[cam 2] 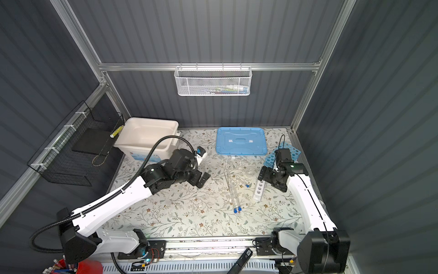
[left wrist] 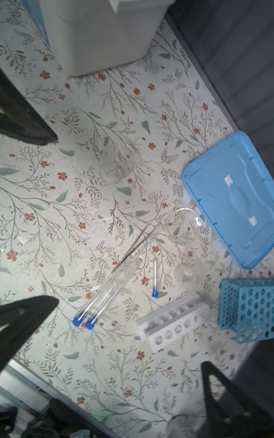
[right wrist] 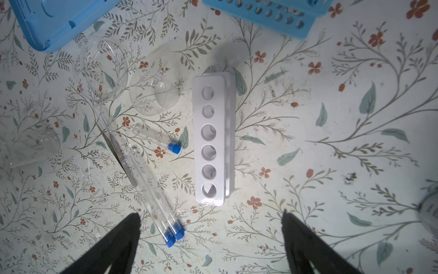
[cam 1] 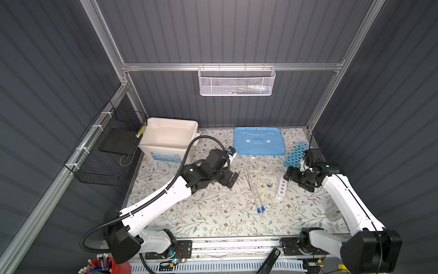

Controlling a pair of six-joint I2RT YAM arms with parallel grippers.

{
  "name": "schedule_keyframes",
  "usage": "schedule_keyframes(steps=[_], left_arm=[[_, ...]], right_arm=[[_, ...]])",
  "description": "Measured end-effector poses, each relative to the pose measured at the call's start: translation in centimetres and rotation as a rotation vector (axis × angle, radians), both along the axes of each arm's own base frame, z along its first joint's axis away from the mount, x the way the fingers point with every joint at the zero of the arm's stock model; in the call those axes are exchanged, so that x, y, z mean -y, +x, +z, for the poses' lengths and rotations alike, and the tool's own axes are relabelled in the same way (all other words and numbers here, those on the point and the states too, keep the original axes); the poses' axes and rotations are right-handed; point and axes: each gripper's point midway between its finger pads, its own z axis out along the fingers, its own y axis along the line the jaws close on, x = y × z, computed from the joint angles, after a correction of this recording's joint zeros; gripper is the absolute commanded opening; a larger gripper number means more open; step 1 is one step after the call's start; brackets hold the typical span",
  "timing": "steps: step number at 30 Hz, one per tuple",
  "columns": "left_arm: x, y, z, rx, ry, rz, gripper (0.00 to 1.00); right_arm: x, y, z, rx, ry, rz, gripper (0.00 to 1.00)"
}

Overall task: Organize the chemistry lab equipment
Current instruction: 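Reach the left gripper toward the blue-capped tubes while the right moves over the rack, then lower the left gripper onto the small blue-capped test tube and close it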

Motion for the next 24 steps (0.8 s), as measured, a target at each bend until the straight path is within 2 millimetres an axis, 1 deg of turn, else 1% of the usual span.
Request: schedule_keyframes(steps=[2, 4, 7, 9, 12, 15, 17, 20, 24], left_arm=[[1.5, -0.9, -1.3, 0.004, 0.057, -0.062, 1.0], [2.7, -1.2, -2.6, 0.004, 0.103, -0.111, 1.0], [3.9, -0.8, -3.8, 0.014, 0.161, -0.156, 1.0], [5.2, -0.5, -4.2, 0.031, 0.198, -0.198, 1.0], [7.7, 0.2, -4.4, 0.073, 0.24, -0.268, 1.0], [10.4, -0.3, -5.4, 0.11, 0.284, -0.377, 1.0], [11.2, -0.6, -6.7, 0.12, 0.322, -0.446, 0.99], [12.3, -1.1, -8.4, 0.13, 0.375, -0.541, 0.94], [13.1, -0.8, -9.5, 0.158, 0.422, -0.627, 0.93]], right_arm=[[0.0, -0.1, 0.5, 0.017, 0.005, 0.004, 0.97], [0.0, -0.3, 1.1, 0.042, 0.008, 0.01, 0.98], [-0.1, -0.6, 2.1, 0.084, 0.009, 0.02, 0.99], [-0.2, -0.8, 2.4, 0.102, 0.014, 0.028, 0.99], [-0.3, -1.2, 2.2, 0.104, 0.018, 0.033, 0.99], [-0.2, -1.7, 1.5, 0.087, 0.019, 0.03, 0.99], [0.0, -1.8, 1.3, 0.08, 0.021, 0.023, 0.99], [0.0, -1.9, 1.5, 0.087, 0.027, 0.019, 0.99], [0.0, -2.0, 1.9, 0.104, 0.04, 0.011, 0.99]])
